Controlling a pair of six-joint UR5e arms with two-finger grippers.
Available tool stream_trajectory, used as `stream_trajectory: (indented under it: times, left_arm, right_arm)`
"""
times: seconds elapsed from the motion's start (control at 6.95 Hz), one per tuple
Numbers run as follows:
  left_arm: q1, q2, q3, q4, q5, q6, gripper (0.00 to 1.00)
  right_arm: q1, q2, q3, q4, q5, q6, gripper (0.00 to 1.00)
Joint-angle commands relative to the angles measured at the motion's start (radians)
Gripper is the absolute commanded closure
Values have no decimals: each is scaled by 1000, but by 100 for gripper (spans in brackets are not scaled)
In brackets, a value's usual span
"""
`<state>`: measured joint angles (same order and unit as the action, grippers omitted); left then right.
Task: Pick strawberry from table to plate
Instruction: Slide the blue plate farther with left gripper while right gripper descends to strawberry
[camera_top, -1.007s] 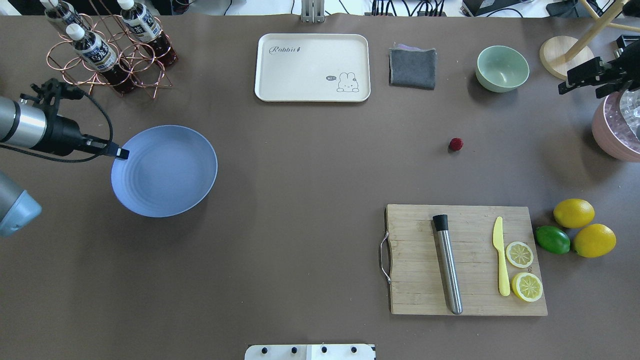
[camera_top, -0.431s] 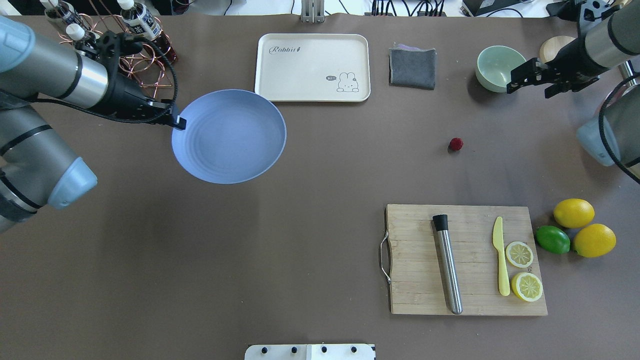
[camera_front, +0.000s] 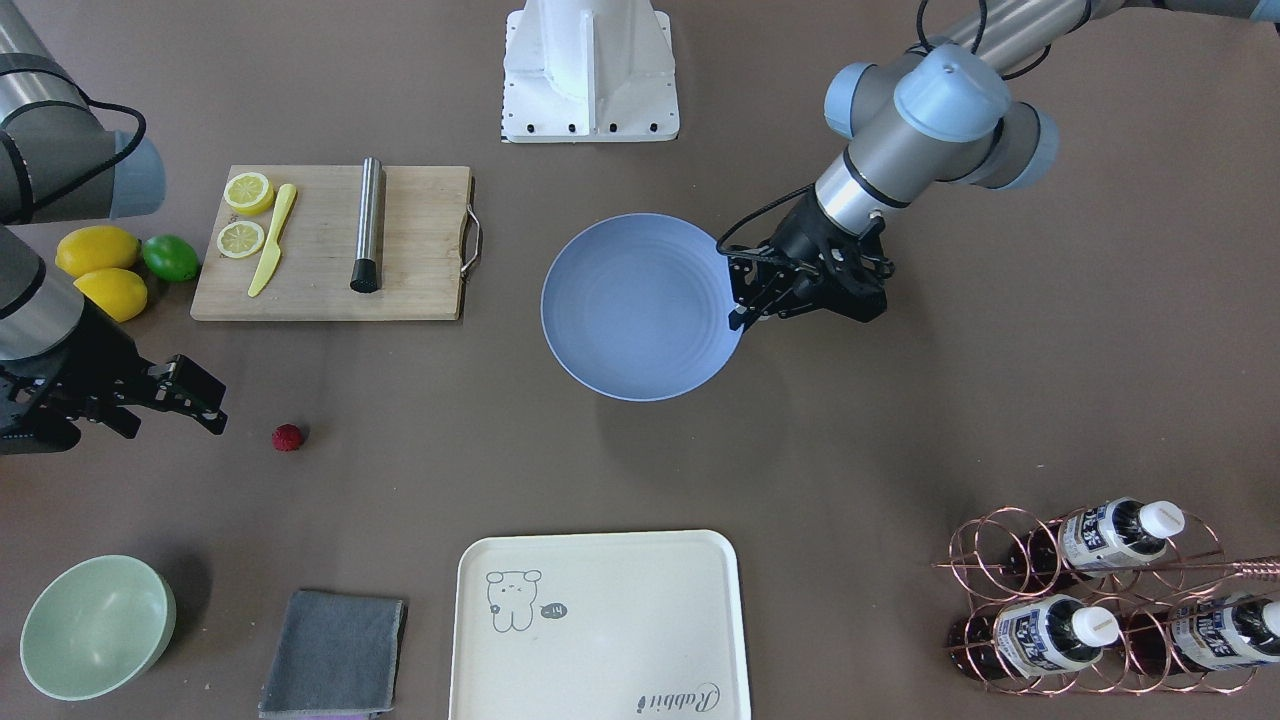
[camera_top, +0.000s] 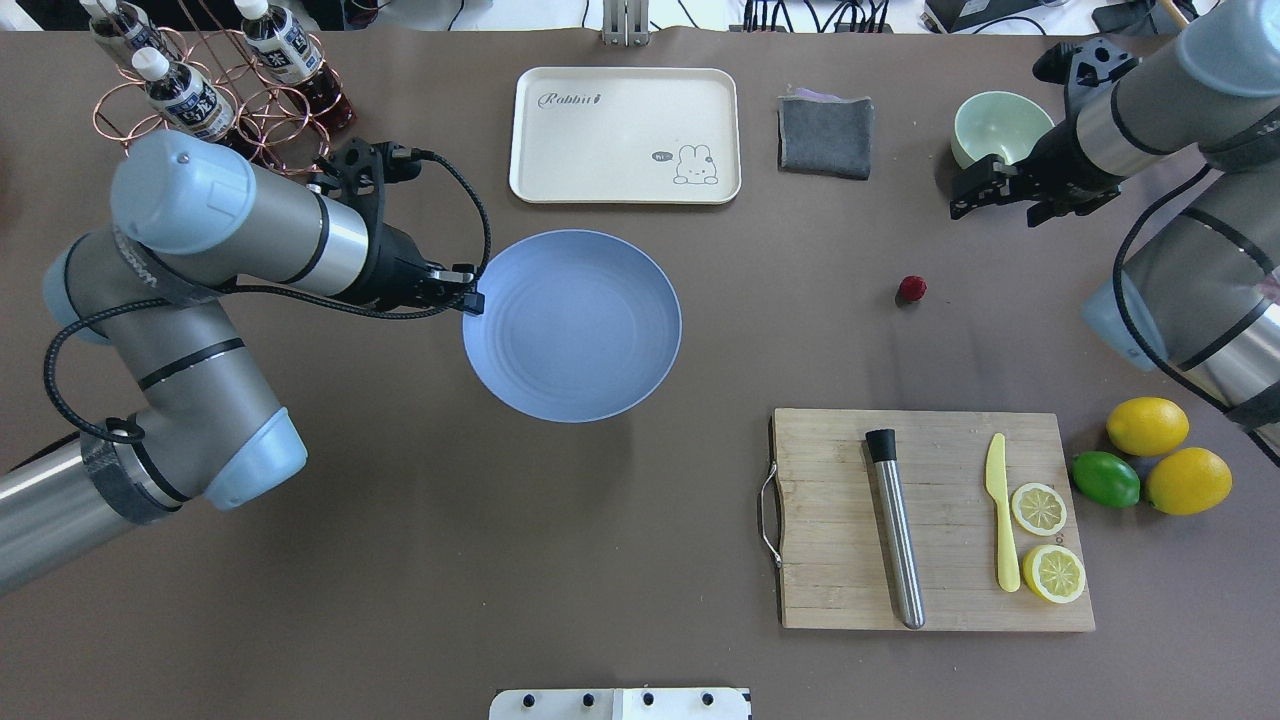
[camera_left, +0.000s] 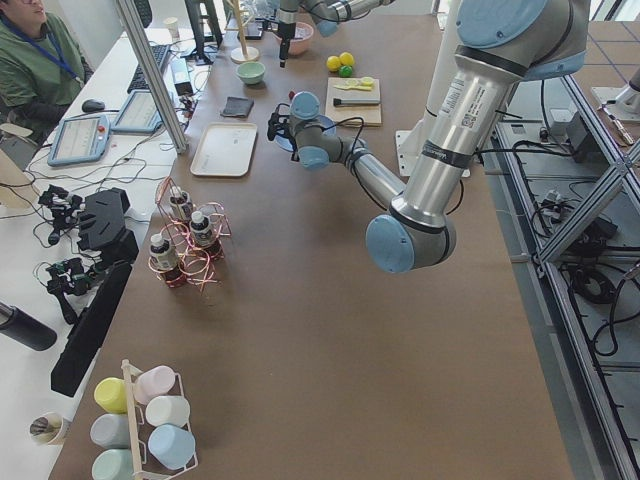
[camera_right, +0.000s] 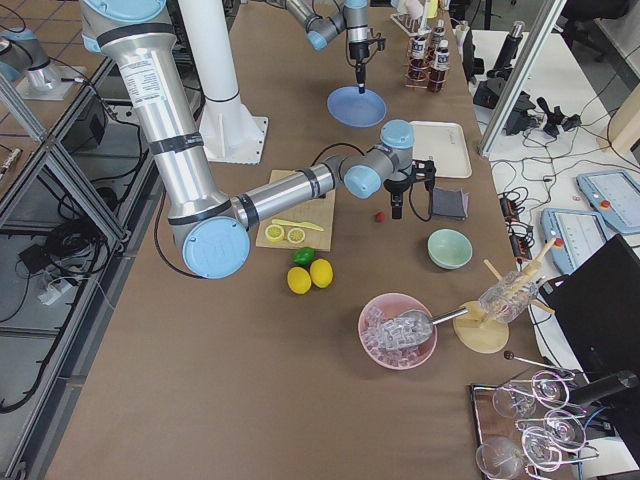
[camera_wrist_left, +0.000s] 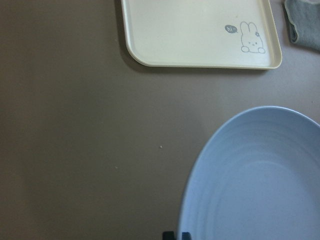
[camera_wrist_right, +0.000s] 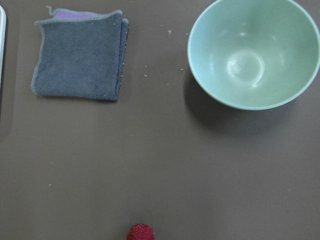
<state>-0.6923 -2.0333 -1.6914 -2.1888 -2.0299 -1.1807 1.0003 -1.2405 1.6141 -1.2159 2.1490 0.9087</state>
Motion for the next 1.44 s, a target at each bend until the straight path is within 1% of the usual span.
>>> stream_trajectory:
  times: [0.0,0.29,0.58,1.15,1.29]
  left_arm:
    - [51,-8,-4,-3,52,-63,100]
    - [173,-7,-5,-9,199,-86,100]
    - [279,-4,-1,-9,328,-97,100]
    - [290,4,25,-11,336,-108,100]
    - [290,5,30,-11,336,-106,100]
  right_arm:
    - [-112,30,-19,-1,-90,54,1]
    - [-169,62,-72,1,-93,45,1]
    - [-175,62,-89,-1,-93,42,1]
    - [-173,59,-105,-2,-93,41,1]
    - [-175,62,-121,-1,-93,38,1]
